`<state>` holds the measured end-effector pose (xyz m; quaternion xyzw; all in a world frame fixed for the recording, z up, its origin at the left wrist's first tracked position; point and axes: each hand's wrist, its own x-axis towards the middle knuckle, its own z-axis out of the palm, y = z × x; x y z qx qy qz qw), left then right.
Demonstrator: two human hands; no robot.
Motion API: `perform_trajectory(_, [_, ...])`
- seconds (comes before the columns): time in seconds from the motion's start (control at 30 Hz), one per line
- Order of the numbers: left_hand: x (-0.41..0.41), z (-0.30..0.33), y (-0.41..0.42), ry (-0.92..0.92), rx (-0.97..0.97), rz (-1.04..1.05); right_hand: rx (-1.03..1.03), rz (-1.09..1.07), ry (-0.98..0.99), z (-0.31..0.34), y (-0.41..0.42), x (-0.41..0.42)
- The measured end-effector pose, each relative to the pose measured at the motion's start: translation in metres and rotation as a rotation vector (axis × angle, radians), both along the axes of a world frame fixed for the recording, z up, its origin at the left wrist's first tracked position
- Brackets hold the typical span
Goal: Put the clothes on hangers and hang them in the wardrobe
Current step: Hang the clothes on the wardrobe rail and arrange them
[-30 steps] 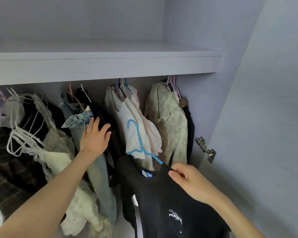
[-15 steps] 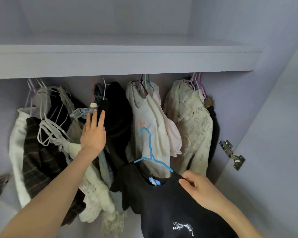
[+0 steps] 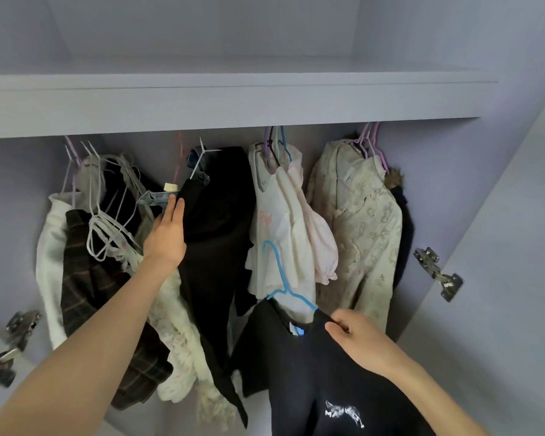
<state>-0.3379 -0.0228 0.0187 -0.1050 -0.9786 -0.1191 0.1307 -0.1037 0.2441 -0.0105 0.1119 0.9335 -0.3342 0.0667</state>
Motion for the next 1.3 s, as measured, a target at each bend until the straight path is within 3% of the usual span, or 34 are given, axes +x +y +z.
perform_trajectory(0.3, [0.007, -0.002, 0.015, -0.007, 0.085, -0.043, -0.208, -0.105, 0.348, 0.046, -0.048, -0.048])
perform_trajectory(0.43, [0.008, -0.001, 0.02, -0.039, 0.173, -0.061, -0.286, -0.148, 0.422, 0.062, -0.062, -0.087])
perform_trajectory(0.73, [0.009, -0.001, 0.026, -0.045, 0.18, -0.082, -0.376, -0.236, 0.663, 0.105, -0.064, -0.16])
perform_trajectory(0.97, [0.014, -0.002, 0.034, -0.04, 0.208, -0.091, -0.311, -0.26, 0.532, 0.11, -0.057, -0.211])
perform_trajectory(1.3, [0.016, -0.002, 0.038, -0.055, 0.168, -0.078, -0.29, -0.387, 0.478, 0.103, -0.06, -0.213])
